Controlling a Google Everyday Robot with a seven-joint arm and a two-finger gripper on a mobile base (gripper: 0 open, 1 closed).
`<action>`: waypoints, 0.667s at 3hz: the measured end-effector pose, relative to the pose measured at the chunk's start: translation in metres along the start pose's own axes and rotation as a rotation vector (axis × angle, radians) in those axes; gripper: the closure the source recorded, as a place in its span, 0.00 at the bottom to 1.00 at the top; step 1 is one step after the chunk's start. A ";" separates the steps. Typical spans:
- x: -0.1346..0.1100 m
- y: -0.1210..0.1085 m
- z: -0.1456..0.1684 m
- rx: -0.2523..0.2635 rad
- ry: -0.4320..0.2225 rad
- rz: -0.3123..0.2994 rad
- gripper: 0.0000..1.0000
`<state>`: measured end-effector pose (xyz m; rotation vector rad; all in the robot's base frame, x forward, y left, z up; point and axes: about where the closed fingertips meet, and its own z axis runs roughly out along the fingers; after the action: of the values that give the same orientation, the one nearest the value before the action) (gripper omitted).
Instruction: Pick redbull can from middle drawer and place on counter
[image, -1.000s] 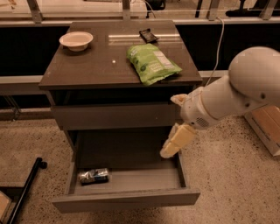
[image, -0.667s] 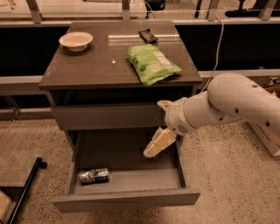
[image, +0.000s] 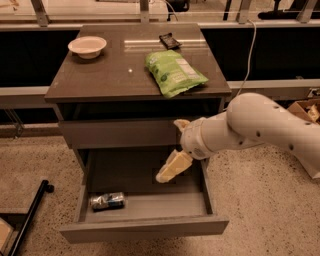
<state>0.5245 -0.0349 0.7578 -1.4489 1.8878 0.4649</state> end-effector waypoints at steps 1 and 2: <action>-0.004 0.004 0.062 -0.025 -0.068 -0.007 0.00; 0.000 0.005 0.128 -0.078 -0.130 -0.002 0.00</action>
Offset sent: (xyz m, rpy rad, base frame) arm 0.0602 0.1313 -0.1523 0.2190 0.0462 0.1214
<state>0.5598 0.0500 0.6690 -1.4342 1.7827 0.6232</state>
